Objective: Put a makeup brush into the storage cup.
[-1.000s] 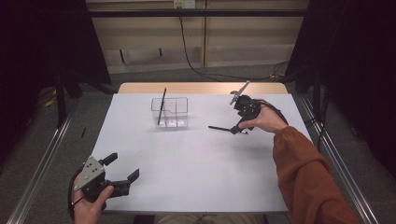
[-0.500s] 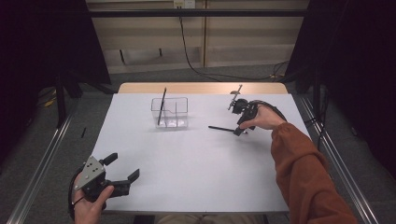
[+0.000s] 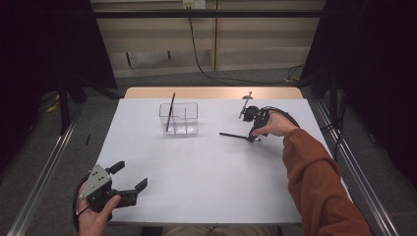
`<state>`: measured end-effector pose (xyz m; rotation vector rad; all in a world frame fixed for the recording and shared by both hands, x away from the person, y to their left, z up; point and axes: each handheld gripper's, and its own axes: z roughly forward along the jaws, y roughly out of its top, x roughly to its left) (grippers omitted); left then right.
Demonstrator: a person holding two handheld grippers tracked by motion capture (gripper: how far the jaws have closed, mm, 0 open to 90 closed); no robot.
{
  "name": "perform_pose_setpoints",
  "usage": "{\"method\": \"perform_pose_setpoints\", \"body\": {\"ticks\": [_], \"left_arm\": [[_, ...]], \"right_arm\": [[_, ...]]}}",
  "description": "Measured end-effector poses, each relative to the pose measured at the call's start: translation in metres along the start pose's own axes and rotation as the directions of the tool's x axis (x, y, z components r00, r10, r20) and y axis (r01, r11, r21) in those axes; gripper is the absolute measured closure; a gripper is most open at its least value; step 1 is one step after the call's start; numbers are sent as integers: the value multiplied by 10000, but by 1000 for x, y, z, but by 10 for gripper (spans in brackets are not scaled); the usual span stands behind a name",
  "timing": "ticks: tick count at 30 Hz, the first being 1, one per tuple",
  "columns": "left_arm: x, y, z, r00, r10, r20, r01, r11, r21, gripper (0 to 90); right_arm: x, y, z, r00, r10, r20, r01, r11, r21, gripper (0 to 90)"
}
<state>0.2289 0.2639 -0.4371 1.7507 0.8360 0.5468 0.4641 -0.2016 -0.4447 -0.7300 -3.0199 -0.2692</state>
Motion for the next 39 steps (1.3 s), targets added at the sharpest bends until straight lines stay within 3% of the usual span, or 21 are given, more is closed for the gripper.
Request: {"method": "perform_pose_setpoints", "body": {"ticks": [9, 16, 23, 39], "left_arm": [[0, 0, 0, 10000, 46, -2, -46, 10000, 45, 38], [0, 0, 0, 10000, 9, 9, -9, 10000, 57, 38], [0, 0, -1, 10000, 41, 6, -41, 10000, 87, 39], [0, 0, 1, 10000, 19, -9, -19, 9999, 127, 38]], "right_arm": [[1, 1, 7, 9995, -274, 169, 267, 9989, 388, 705], [0, 1, 8, 9997, -188, 175, 182, 9992, 369, 750], [0, 6, 8, 9997, -111, 199, 96, 9970, 763, 836], [-1, 4, 8, 9999, -67, 123, 60, 9981, 607, 846]]}}
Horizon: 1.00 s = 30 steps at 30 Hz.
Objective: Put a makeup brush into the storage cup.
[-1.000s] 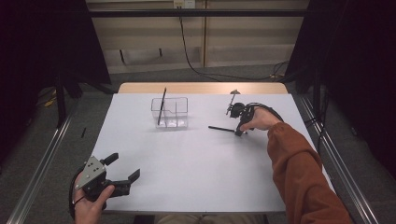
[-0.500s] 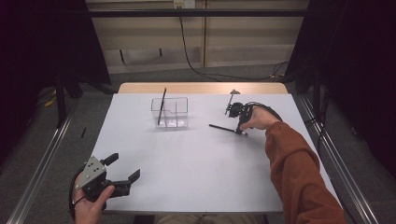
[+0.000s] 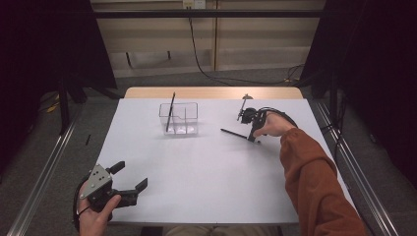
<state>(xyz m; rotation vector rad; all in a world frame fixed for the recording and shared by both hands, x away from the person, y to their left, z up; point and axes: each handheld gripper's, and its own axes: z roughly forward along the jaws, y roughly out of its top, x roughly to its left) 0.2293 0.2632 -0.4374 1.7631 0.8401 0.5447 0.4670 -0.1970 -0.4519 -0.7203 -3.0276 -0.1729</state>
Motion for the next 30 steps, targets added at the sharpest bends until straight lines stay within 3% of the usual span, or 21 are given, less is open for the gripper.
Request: {"method": "perform_pose_setpoints", "body": {"ticks": [7, 23, 30], "left_arm": [[0, 0, -1, 10000, 48, -5, -48, 10000, -2, 39], [0, 0, -1, 10000, 36, -16, -36, 10000, -25, 39], [0, 0, -1, 10000, 45, -30, -45, 10000, -35, 39]], "right_arm": [[1, 0, -1, 10000, 44, 19, -44, 10000, -38, 846], [2, -6, -12, 9994, 337, -48, -340, 9963, -788, 846], [3, -16, -21, 9972, 743, -62, -743, 9836, -1644, 847]]}}
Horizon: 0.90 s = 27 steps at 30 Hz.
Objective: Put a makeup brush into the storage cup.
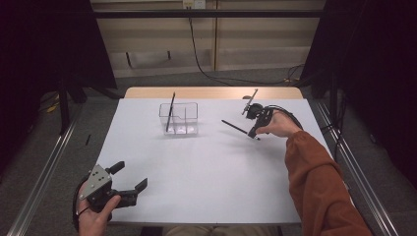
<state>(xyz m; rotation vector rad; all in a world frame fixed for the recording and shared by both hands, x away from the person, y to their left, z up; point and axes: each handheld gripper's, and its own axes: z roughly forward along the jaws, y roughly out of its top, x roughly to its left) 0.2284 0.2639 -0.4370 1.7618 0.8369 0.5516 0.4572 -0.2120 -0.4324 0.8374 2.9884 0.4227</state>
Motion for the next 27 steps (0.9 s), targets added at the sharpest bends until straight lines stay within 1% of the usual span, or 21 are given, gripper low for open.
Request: {"method": "perform_pose_setpoints", "body": {"ticks": [1, 2, 3, 6, 7, 8, 10, 14, 16, 20, 22, 23, 24, 27], "left_arm": [[0, 0, 0, 10000, -9, -3, 9, 10000, -6, 38], [0, 0, 0, 10000, -6, -12, 6, 10000, -5, 38], [0, 0, 0, 10000, 0, -15, 0, 10000, -2, 38], [0, 0, 0, 10000, 3, -22, -3, 10000, -9, 38], [0, 0, 0, 10000, 3, -21, -3, 10000, -17, 38], [0, 0, 0, 10000, 6, -17, -6, 10000, -7, 38], [0, 0, 0, 10000, 6, -20, -6, 10000, -5, 38], [0, 0, 0, 10000, -11, -29, 11, 10000, -20, 38], [0, 0, 0, 10000, -10, -35, 10, 10000, -23, 38], [0, 0, 0, 10000, -59, -32, 59, 10000, -80, 38], [0, 0, 0, 10000, -58, -30, 57, 10000, -80, 38], [0, 0, 0, 10000, -58, -30, 58, 9999, -88, 38], [0, 0, 0, 10000, -71, -34, 71, 9999, -92, 38], [1, 0, -1, 10000, -60, -33, 60, 10000, -66, 38]], "right_arm": [[0, -1, -1, 10000, -16, 17, 16, 10000, -94, 847], [1, -2, -3, 9999, 90, 46, -90, 9999, -140, 847], [0, -3, -3, 10000, 39, 58, -38, 9997, -256, 847], [1, -7, -6, 9995, 313, 57, -310, 9981, -538, 847], [1, -8, -7, 9994, 323, 120, -315, 9976, -616, 847], [1, -10, -7, 9990, 438, 56, -432, 9961, -772, 847], [2, -12, -9, 9990, 439, 103, -427, 9939, -1021, 847], [5, -15, -10, 9977, 668, -71, -672, 9874, -1433, 847], [5, -17, -10, 9974, 723, -74, -725, 9834, -1664, 847], [6, -21, -11, 9957, 918, -126, -923, 9706, -2222, 847], [6, -23, -13, 9946, 1023, -185, -1037, 9613, -2554, 847], [6, -25, -14, 9936, 1093, -291, -1131, 9552, -2733, 847], [6, -26, -14, 9931, 1152, -235, -1171, 9510, -2861, 847], [7, -30, -16, 9919, 1236, -301, -1268, 9404, -3157, 847]]}}
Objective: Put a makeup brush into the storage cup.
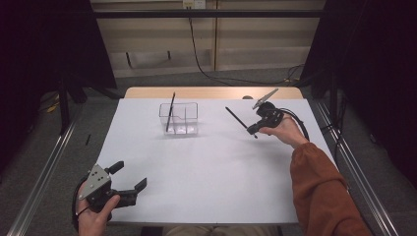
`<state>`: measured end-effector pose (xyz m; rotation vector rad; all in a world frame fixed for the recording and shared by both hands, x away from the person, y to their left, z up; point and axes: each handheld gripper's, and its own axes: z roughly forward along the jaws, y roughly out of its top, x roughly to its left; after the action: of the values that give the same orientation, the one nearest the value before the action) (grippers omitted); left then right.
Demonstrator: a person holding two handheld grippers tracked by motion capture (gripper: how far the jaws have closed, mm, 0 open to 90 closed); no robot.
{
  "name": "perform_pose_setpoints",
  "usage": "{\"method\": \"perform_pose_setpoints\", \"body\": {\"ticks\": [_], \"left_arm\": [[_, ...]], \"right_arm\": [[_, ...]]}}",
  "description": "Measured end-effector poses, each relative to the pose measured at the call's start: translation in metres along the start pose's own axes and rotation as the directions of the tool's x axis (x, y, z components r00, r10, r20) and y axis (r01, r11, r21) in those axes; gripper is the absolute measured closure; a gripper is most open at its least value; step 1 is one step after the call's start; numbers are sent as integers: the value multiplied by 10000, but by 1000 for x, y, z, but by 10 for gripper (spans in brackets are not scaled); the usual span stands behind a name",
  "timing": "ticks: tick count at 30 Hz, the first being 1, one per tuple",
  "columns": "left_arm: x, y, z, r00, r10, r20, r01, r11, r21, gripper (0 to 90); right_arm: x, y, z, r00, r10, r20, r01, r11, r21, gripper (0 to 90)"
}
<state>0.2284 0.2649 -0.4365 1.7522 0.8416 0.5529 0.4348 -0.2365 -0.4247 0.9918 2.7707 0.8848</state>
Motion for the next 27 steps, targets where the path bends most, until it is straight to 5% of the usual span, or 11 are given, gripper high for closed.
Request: {"method": "perform_pose_setpoints", "body": {"ticks": [14, 27], "left_arm": [[1, 0, -2, 10000, -34, -49, 34, 10000, -78, 37], [2, 1, -2, 9999, -42, -141, 39, 9999, -166, 37]], "right_arm": [[7, -10, -9, 9998, 206, 22, -200, 9878, -1541, 847], [20, -28, -15, 9982, 583, -161, -604, 9549, -2906, 846]]}}
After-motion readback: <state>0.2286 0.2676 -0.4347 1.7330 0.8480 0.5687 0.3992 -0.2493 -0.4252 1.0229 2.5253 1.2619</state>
